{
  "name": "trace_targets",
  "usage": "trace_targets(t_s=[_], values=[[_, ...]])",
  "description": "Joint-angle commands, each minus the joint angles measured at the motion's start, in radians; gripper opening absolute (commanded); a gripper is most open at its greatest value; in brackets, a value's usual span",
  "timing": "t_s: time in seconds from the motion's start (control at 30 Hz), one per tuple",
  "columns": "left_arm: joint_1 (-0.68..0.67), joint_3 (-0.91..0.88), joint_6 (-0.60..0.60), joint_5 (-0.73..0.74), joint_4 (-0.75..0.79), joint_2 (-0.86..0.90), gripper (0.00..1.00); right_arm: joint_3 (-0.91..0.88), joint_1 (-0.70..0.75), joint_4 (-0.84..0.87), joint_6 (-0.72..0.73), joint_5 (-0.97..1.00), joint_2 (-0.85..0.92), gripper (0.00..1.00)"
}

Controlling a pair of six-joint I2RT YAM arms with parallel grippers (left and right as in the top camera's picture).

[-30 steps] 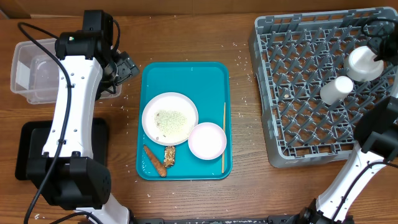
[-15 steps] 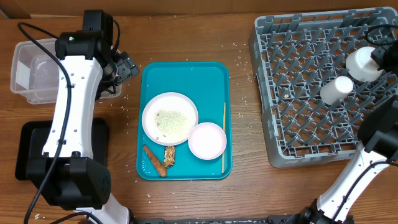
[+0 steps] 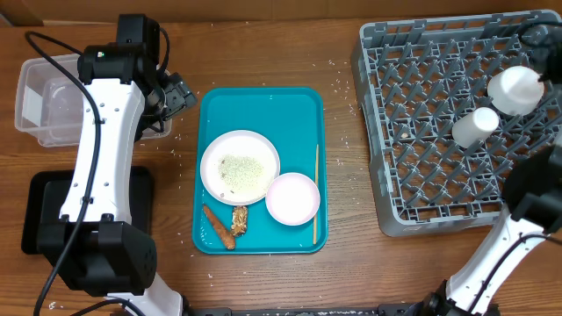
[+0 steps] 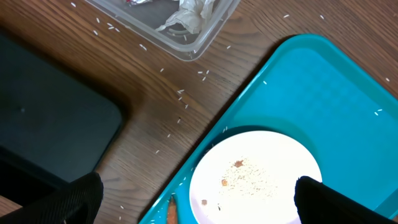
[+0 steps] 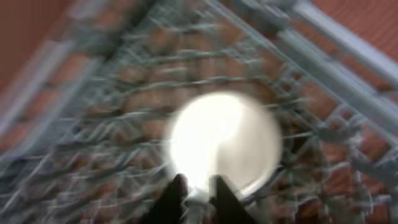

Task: Sort waste into correct bins and load items into the dishwasher
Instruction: 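Adjust and release the bowl in the rack's upper right corner, then move the right gripper back over the pink bowl on the tray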

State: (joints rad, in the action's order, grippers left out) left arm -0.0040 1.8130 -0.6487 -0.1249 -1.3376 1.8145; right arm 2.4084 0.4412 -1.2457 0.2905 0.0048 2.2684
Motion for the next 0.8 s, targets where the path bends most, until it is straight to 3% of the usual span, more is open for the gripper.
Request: trace_targets(t_s=[0.0, 0.03, 0.13, 0.27, 0.37, 0.47, 0.57, 0.77], values=[[0.005, 0.017, -0.002, -0.016, 0.001, -0.003, 1.00, 0.054, -0.057, -0.027, -0.002, -0.307, -0.188, 0.89], [0.005, 0.017, -0.002, -0.016, 0.001, -0.003, 1.00, 0.054, -0.068, -0.041, -0.002, -0.397, -0.208, 1.00], [0.005, 0.017, -0.002, -0.016, 0.001, -0.003, 1.00, 0.054, -0.111, -0.094, -0.006, -0.726, -0.248, 1.00], [0.005, 0.017, -0.002, -0.016, 0.001, -0.003, 1.00, 0.054, -0.205, -0.203, -0.085, -0.907, -0.249, 0.99], [0.005, 0.017, -0.002, -0.016, 0.001, -0.003, 1.00, 0.054, -0.317, -0.348, -0.198, -0.794, -0.249, 0.92], [0.005, 0.017, -0.002, -0.016, 0.001, -0.003, 1.00, 0.045, -0.462, -0.449, -0.193, -0.481, -0.249, 0.92], [0.005, 0.017, -0.002, -0.016, 0.001, -0.003, 1.00, 0.007, -0.623, -0.448, -0.116, -0.280, -0.259, 0.94], [0.005, 0.017, -0.002, -0.016, 0.001, -0.003, 1.00, -0.072, -0.919, -0.448, 0.037, -0.147, -0.258, 0.94]])
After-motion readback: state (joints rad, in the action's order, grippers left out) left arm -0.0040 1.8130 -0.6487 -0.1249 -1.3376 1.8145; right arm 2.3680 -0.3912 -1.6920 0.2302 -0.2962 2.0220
